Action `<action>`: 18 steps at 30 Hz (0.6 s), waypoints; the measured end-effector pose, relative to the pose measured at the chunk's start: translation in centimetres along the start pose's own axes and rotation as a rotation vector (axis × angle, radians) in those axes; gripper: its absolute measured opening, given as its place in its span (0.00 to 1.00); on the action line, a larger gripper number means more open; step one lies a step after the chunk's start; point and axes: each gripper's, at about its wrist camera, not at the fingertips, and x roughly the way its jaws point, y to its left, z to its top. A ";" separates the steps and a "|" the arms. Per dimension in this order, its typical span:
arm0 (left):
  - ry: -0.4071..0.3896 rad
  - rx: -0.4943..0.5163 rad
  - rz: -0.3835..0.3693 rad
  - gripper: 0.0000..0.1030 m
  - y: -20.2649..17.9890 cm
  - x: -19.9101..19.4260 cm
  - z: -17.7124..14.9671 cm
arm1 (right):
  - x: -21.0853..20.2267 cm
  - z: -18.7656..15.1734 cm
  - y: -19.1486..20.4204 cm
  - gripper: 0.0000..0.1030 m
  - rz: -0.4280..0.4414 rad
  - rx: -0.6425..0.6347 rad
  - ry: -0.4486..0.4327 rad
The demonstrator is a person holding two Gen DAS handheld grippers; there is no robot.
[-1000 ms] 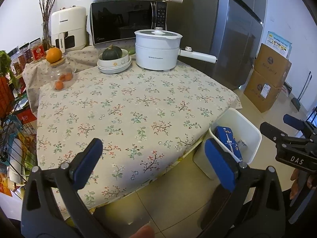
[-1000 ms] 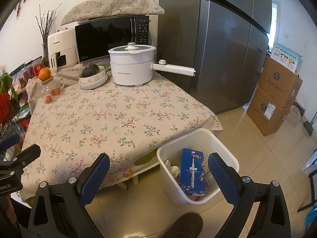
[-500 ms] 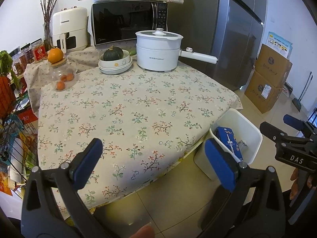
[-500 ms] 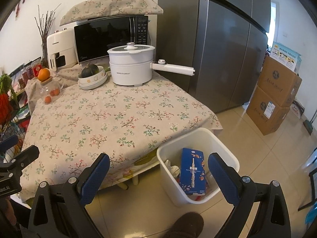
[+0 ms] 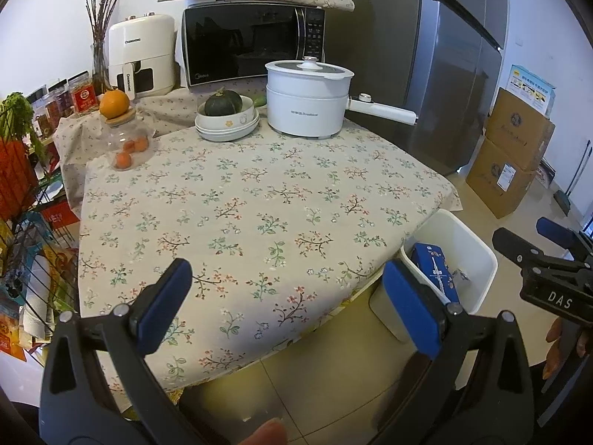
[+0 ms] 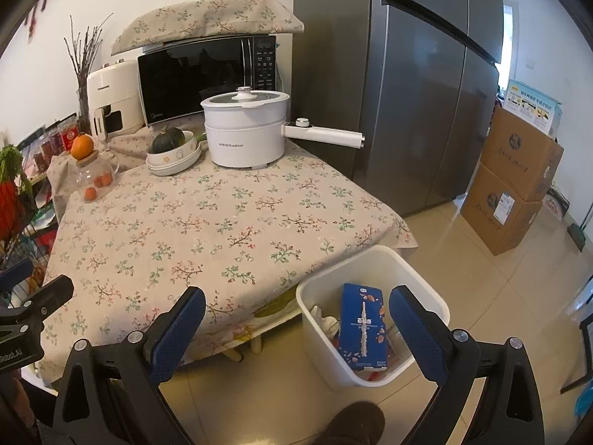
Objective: Collect trash
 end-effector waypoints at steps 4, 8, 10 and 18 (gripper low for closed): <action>-0.002 0.000 0.001 0.99 0.0 -0.2 0.0 | 0.0 0.1 0.5 0.98 -0.003 -0.009 -0.006; -0.010 -0.001 0.006 0.99 0.1 -0.4 0.0 | 0.0 0.1 0.6 0.98 -0.002 -0.010 -0.006; -0.010 -0.004 0.006 0.99 0.2 -0.4 0.0 | 0.0 0.1 0.6 0.98 -0.003 -0.009 -0.006; -0.011 -0.006 0.008 0.99 0.2 -0.5 0.1 | 0.1 0.2 0.8 0.98 -0.003 -0.005 -0.005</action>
